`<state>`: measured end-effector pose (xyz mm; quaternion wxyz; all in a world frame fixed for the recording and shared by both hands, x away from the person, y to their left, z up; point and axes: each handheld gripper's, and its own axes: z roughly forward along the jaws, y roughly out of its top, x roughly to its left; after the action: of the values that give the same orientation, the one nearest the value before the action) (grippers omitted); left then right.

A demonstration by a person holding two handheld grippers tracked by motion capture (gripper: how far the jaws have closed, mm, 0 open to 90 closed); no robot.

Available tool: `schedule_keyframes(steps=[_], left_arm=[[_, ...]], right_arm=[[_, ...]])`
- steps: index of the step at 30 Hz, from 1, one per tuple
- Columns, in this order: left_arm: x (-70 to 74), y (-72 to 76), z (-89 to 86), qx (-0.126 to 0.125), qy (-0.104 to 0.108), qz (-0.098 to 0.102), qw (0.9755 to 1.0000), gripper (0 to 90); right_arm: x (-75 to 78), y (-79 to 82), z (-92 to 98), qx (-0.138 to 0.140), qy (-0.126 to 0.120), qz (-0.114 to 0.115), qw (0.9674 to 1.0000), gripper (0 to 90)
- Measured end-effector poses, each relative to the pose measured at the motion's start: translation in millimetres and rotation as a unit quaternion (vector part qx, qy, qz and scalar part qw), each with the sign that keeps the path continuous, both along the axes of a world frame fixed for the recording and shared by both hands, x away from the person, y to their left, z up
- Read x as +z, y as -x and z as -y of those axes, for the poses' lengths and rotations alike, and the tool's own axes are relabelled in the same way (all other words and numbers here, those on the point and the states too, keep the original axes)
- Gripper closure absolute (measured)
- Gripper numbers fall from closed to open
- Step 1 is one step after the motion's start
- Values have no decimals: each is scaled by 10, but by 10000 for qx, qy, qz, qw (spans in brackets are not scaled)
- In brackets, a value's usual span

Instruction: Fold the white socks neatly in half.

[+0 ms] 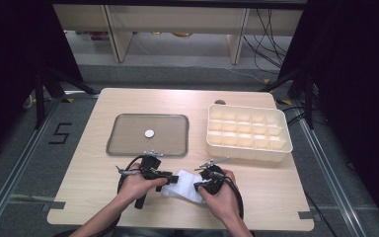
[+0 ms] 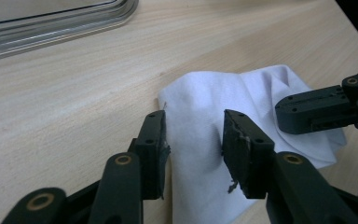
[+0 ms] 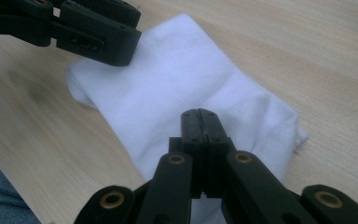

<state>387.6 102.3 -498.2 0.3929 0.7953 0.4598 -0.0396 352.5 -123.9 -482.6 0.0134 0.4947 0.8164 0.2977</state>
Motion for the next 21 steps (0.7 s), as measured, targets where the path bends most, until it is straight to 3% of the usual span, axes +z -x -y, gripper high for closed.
schedule_keyframes(steps=[4, 6, 7, 8, 9, 12, 14, 15, 17, 19, 21], left_arm=[[-38, -4, 27, -88, -71, 32, 9999, 643], [-50, 9, 30, -103, -203, 66, 9997, 646], [-66, 12, 34, -109, -147, 72, 9998, 647], [-64, 20, 38, -101, -237, 107, 9996, 646], [-69, 11, 19, -246, -322, 134, 9991, 645], [-62, 15, 21, -228, -418, 147, 9988, 640], [-55, 11, 12, -233, -311, 141, 9991, 608], [-36, 24, 22, -61, -226, 138, 9996, 608], [0, 22, -6, -12, -19, 146, 9999, 568], [34, 35, -20, 51, -10, 241, 9997, 540], [28, 32, -41, 0, -60, 187, 9998, 534]], right_arm=[[-19, -1, 5, 31, -6, 3, 10000, 900], [-23, 3, 11, -24, 16, -44, 10000, 900], [-25, 4, 15, -4, -8, -37, 10000, 900], [-40, 1, 24, 35, 3, 18, 10000, 900], [-32, 7, 22, 5, -34, -32, 10000, 900], [-27, 8, 28, -5, -59, -20, 10000, 897], [17, 12, 35, -53, -72, 7, 10000, 884], [55, 18, 43, -69, -127, 91, 9999, 886], [137, 32, 68, -136, -166, 195, 9996, 888], [199, 37, 136, -283, -76, 306, 9991, 890], [172, 14, 181, -280, -56, 267, 9992, 893]])
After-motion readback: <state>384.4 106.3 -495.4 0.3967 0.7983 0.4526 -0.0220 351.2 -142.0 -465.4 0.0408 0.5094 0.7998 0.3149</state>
